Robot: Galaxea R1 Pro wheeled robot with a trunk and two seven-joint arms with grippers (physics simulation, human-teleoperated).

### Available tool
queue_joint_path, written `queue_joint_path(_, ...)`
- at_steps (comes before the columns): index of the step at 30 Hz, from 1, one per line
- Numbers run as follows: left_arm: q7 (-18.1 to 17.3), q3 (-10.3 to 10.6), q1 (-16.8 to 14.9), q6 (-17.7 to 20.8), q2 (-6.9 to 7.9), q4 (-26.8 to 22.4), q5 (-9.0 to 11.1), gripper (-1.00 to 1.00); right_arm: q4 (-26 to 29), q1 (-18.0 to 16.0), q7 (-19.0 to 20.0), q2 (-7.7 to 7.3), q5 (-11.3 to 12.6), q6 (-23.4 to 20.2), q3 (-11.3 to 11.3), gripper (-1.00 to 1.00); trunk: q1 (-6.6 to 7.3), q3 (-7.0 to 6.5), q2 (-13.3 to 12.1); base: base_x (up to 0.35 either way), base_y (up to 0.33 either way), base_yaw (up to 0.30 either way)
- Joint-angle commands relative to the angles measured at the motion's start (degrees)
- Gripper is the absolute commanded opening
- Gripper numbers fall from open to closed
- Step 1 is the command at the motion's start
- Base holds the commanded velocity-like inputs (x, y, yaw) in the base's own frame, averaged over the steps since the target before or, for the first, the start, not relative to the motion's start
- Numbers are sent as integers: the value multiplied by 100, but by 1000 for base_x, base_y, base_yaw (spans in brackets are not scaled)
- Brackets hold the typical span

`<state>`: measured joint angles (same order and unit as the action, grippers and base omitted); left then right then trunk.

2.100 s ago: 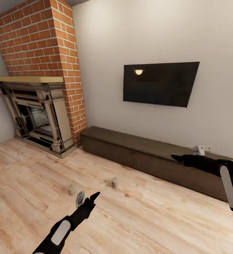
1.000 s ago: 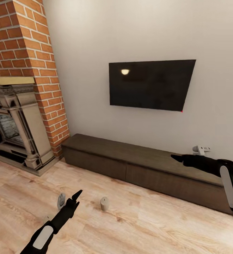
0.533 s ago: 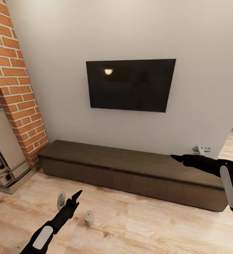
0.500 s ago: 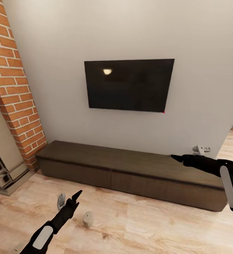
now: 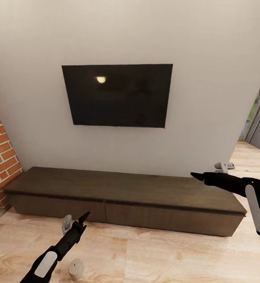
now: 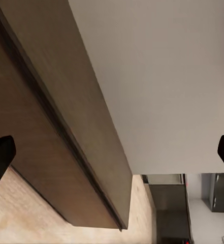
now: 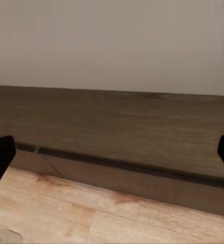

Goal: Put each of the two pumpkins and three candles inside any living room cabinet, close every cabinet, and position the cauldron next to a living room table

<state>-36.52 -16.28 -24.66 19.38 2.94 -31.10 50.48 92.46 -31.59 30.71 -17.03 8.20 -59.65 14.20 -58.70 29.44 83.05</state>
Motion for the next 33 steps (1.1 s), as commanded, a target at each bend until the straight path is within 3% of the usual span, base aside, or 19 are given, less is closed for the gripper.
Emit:
queue_joint_path(1,-12,-14,-4,54,7,0,42,100,0,-5,-3,-1,33,-35,5,100,-3,6,3,339,-159,-60)
queue_joint_path(6,-26,-20,-4,55,69,2,44,100,0,-5,-3,5,33,-35,-2,100,-3,6,3,338,-162,-25)
queue_joint_path(8,-46,-196,5,46,149,5,42,100,0,-5,-3,6,33,-35,-4,100,-3,6,3,337,-118,-5)
queue_joint_path(9,-64,-398,16,38,224,7,38,100,0,-5,-3,6,33,-35,-9,100,-3,6,3,338,-34,-1)
queue_joint_path(12,-80,-478,21,32,245,7,45,100,0,-4,-3,11,33,-35,-16,100,-3,6,3,339,-19,1)
queue_joint_path(33,-83,-491,113,23,181,8,-5,100,0,1,-3,17,33,-35,-23,100,-3,6,3,339,100,138)
